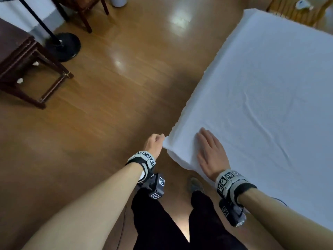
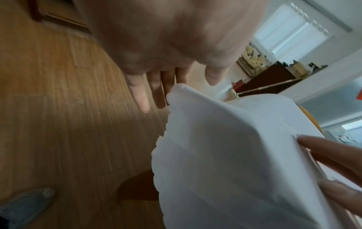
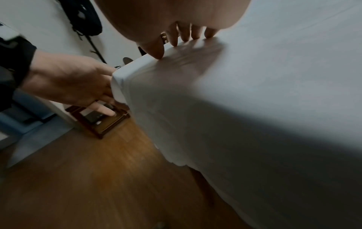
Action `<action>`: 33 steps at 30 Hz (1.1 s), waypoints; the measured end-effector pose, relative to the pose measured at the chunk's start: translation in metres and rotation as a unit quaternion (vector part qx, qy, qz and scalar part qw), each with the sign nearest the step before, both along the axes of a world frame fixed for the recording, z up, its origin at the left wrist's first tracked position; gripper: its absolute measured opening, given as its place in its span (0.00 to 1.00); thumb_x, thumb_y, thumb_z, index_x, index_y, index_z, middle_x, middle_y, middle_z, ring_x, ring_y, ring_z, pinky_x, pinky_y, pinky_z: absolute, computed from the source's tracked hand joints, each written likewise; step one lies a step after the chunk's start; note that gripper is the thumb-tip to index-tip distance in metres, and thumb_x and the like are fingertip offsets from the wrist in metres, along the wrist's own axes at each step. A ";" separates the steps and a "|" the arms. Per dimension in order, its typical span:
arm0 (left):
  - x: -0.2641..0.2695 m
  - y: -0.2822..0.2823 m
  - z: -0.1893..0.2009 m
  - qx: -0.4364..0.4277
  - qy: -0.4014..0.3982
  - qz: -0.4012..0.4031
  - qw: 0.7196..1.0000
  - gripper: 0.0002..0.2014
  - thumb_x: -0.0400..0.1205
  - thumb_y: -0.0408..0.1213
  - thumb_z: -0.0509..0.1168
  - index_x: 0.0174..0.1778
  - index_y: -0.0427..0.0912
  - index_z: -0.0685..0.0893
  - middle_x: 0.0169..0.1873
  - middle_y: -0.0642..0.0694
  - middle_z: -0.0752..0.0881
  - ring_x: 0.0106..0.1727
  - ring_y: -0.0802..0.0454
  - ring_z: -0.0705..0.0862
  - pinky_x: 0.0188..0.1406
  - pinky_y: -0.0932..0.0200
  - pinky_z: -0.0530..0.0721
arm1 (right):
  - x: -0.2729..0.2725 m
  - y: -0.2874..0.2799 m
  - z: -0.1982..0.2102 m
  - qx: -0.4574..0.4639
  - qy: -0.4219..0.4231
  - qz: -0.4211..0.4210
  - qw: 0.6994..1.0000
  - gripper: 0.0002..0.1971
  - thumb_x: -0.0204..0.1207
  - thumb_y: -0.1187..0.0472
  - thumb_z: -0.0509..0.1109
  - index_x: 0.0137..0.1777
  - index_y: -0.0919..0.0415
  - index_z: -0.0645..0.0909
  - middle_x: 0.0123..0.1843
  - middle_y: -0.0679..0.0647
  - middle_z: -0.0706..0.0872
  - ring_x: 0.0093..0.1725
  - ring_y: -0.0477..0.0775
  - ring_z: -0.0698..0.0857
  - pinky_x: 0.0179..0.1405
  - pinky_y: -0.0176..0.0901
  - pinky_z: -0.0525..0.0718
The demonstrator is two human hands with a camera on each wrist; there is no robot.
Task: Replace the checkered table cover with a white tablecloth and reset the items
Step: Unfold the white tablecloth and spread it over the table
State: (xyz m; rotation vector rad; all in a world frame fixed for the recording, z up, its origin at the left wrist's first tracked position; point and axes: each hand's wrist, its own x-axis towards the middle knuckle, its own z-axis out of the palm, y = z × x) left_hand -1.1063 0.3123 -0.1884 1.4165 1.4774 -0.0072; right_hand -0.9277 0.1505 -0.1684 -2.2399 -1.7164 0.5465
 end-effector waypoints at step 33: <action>-0.058 0.057 -0.024 -0.004 0.051 -0.231 0.972 0.08 0.77 0.33 0.69 0.48 0.52 0.84 0.46 0.51 0.87 0.48 0.49 0.86 0.45 0.58 0.82 | -0.168 0.027 -0.015 0.012 -0.054 -0.139 0.989 0.29 0.85 0.58 0.59 0.85 0.64 0.61 0.87 0.61 0.61 0.86 0.61 0.60 0.85 0.55 0.61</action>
